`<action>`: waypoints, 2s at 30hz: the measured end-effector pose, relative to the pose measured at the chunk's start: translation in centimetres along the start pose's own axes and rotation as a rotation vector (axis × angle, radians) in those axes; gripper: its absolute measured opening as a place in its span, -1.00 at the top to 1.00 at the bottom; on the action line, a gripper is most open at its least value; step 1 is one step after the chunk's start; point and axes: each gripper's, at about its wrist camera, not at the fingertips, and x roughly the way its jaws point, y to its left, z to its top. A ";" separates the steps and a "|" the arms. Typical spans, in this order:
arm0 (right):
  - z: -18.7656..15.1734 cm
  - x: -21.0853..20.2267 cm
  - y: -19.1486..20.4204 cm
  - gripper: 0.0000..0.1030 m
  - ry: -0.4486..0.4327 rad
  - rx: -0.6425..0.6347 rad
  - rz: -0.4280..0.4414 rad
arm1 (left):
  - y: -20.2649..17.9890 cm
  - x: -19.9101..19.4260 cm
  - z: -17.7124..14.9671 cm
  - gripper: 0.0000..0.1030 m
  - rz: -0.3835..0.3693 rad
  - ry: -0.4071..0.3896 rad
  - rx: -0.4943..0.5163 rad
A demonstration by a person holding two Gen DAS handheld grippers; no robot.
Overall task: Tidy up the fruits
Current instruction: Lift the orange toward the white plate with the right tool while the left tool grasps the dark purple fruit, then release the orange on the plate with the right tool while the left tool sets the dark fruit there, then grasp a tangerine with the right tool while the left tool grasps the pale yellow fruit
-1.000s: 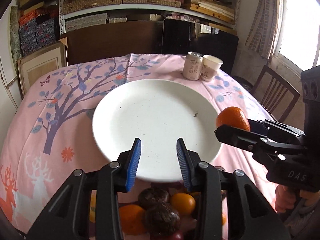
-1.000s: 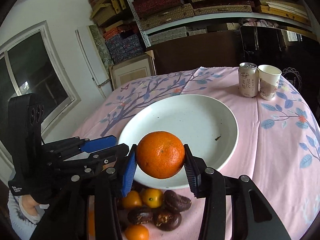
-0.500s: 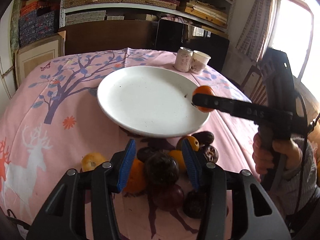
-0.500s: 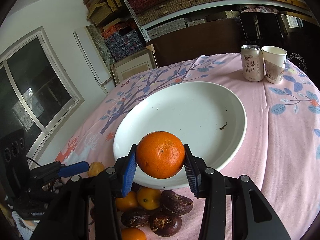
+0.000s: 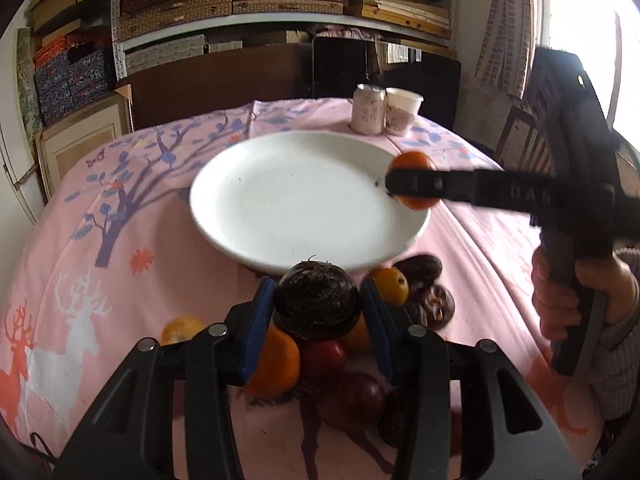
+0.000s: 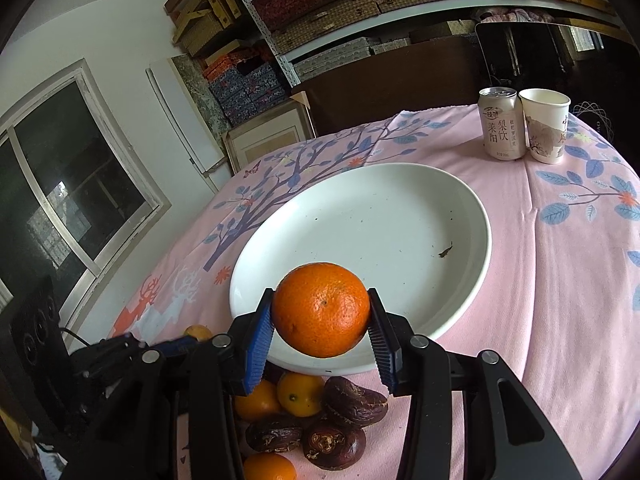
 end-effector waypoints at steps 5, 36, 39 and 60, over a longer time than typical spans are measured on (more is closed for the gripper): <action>0.9 1.9 0.0 0.12 0.007 -0.026 -0.075 | 1.1 3.5 5.7 0.15 0.029 -0.007 -0.018; -6.3 -5.6 3.3 -0.40 -0.078 -0.096 0.005 | 10.1 -3.3 -5.1 -0.87 0.191 -0.070 -0.342; -9.1 -7.0 5.6 -0.40 -0.030 -0.168 0.058 | 11.1 -3.5 -5.8 -0.88 0.194 -0.066 -0.388; -16.2 -5.2 10.9 0.09 0.309 -0.332 0.090 | 11.5 -2.9 -6.0 -0.91 0.227 -0.030 -0.406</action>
